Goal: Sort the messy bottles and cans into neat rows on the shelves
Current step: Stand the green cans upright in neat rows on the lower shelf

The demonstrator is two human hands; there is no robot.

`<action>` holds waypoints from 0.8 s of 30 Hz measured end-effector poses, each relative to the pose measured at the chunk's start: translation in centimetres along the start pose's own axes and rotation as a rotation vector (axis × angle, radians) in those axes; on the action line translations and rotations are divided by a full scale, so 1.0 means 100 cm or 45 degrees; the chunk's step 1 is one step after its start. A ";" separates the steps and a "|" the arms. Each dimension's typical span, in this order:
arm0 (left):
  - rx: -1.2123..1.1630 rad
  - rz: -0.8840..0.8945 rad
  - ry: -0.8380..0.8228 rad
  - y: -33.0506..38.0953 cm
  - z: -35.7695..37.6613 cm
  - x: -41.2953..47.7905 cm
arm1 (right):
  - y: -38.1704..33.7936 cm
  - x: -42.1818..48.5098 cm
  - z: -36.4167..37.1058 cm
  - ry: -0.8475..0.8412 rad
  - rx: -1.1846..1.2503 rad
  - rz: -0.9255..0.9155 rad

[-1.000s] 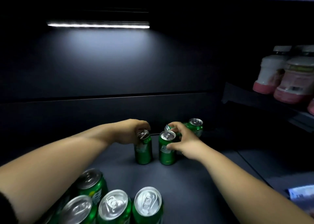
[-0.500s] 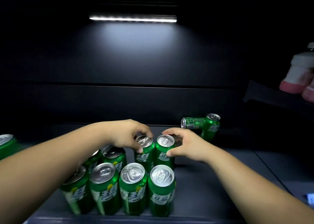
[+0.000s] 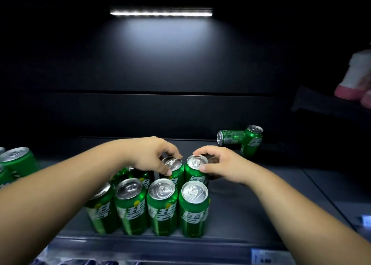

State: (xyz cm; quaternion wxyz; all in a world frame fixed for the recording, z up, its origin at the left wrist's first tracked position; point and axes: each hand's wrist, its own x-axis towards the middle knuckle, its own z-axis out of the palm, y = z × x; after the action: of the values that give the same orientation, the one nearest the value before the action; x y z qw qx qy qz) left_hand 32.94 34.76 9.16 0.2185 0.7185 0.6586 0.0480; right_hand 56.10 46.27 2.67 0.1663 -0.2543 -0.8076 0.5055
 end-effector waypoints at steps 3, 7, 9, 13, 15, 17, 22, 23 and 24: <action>0.022 0.023 -0.009 0.001 0.001 -0.001 | -0.005 -0.009 0.002 -0.027 -0.029 0.017; 0.077 0.046 -0.019 -0.005 0.001 -0.002 | -0.008 -0.020 0.008 -0.064 0.021 0.054; 0.075 0.045 -0.019 -0.006 0.000 -0.003 | -0.009 -0.024 0.012 -0.034 0.074 0.074; -0.014 0.063 -0.042 -0.003 0.000 -0.007 | -0.012 -0.026 0.021 0.019 0.142 0.121; -0.002 0.070 -0.033 -0.003 0.001 -0.007 | -0.015 -0.027 0.023 0.035 0.147 0.151; 0.015 0.068 -0.023 -0.004 0.002 -0.010 | -0.017 -0.029 0.026 0.059 0.156 0.179; 0.134 0.109 0.004 -0.001 0.002 -0.014 | -0.020 -0.034 0.034 0.138 0.237 0.194; 0.132 0.107 0.013 0.000 0.002 -0.014 | -0.020 -0.035 0.037 0.166 0.251 0.191; 0.126 0.106 0.023 0.000 0.004 -0.014 | -0.018 -0.037 0.040 0.199 0.272 0.180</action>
State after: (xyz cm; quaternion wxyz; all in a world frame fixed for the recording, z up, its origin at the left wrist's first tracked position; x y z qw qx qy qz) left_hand 32.86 33.29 9.15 0.1745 0.7546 0.6318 0.0310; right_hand 56.53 40.53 2.50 0.2186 -0.3301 -0.7139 0.5776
